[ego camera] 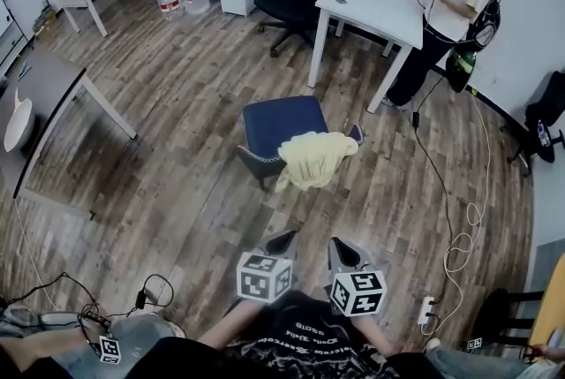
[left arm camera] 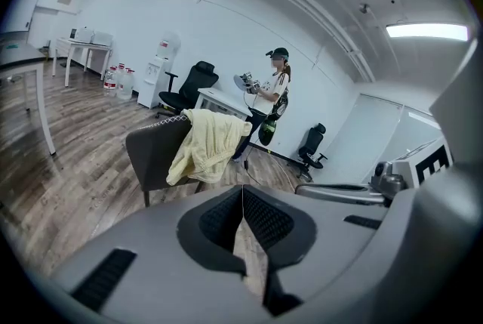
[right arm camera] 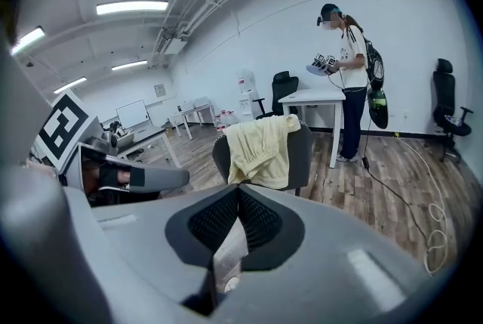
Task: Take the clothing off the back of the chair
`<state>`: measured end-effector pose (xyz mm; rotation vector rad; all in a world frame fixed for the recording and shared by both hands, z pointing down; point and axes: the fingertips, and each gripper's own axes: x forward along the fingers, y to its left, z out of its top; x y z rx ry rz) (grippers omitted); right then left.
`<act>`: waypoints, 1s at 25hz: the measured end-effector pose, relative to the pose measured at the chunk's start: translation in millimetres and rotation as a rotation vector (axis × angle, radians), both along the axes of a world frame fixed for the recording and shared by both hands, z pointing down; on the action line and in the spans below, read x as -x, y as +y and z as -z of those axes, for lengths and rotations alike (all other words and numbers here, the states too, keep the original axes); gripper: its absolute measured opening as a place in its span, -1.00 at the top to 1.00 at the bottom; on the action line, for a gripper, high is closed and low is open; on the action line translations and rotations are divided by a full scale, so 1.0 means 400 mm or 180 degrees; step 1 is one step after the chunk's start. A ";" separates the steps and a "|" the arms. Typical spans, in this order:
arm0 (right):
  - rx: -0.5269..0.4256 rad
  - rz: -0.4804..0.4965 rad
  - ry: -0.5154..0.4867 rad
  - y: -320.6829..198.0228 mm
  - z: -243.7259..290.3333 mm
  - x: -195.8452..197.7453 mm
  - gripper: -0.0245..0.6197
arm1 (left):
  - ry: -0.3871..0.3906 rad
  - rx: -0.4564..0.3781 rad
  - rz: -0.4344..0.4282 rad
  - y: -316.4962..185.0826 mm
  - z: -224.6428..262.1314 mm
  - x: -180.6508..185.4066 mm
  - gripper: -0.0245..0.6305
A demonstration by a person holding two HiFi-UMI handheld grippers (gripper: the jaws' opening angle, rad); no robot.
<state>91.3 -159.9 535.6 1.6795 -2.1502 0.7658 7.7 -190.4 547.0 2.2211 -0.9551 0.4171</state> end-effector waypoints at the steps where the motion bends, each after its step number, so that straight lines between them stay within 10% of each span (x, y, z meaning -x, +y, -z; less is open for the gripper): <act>1: -0.0002 -0.0029 0.0000 -0.013 -0.003 0.007 0.92 | -0.0011 -0.0009 -0.0007 -0.016 -0.003 0.012 0.90; 25: 0.0045 -0.0353 -0.0021 -0.156 -0.028 0.002 0.92 | -0.0141 0.0002 -0.0128 -0.214 -0.024 0.051 0.89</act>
